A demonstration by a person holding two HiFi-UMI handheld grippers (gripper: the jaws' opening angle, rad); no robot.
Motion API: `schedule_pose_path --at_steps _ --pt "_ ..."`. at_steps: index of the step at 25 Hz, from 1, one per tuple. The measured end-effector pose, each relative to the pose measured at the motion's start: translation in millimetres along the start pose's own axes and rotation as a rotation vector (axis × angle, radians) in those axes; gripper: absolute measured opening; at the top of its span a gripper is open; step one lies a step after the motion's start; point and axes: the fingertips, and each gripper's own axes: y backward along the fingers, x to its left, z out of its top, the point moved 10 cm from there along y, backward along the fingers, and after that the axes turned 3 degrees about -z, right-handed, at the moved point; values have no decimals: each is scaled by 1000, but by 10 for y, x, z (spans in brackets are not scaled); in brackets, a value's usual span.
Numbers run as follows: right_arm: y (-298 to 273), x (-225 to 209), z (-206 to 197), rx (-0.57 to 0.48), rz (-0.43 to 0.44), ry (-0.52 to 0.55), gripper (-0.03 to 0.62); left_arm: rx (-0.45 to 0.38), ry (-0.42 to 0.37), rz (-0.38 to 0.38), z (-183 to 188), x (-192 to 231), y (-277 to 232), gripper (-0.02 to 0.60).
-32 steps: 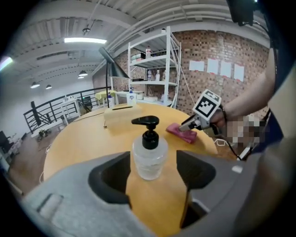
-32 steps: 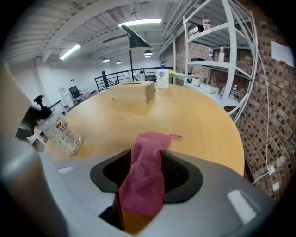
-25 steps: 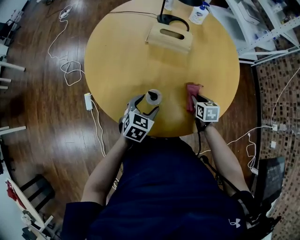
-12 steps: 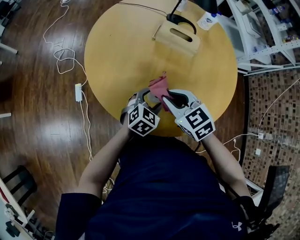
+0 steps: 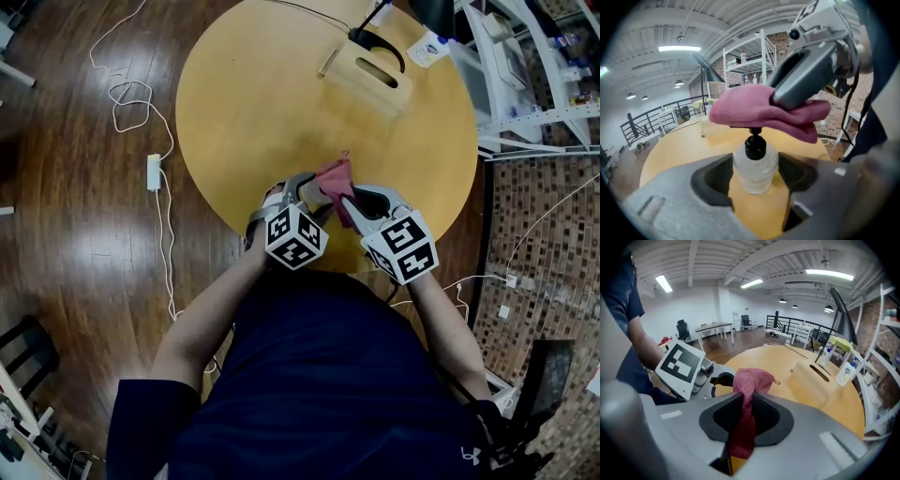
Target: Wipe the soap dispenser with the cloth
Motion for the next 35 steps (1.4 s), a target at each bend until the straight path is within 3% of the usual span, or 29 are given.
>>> schedule_pose_path --at_steps 3,5,11,16,23,26,30,35 --pt "134 -116 -86 -45 -26 -145 64 -2 0 -2 -13 24 9 304" --pt "122 -123 -27 -72 -22 -175 64 0 1 -3 -22 34 17 304" --pt "-264 -37 319 -5 -25 -25 64 12 -7 -11 7 28 14 304" --pt "-313 -106 373 26 -41 -32 63 16 -14 -17 7 15 2 304" --pt "-11 -251 113 -38 -104 -198 61 6 -9 -38 -5 31 -5 305" --pt "49 -101 214 -86 -87 -172 61 3 -6 -43 -20 50 7 305" --pt "-206 -8 274 -26 -94 -83 61 9 -1 -44 -21 66 31 307" --pt "-269 -314 293 -11 -167 -128 61 12 -2 -44 -5 45 21 306"
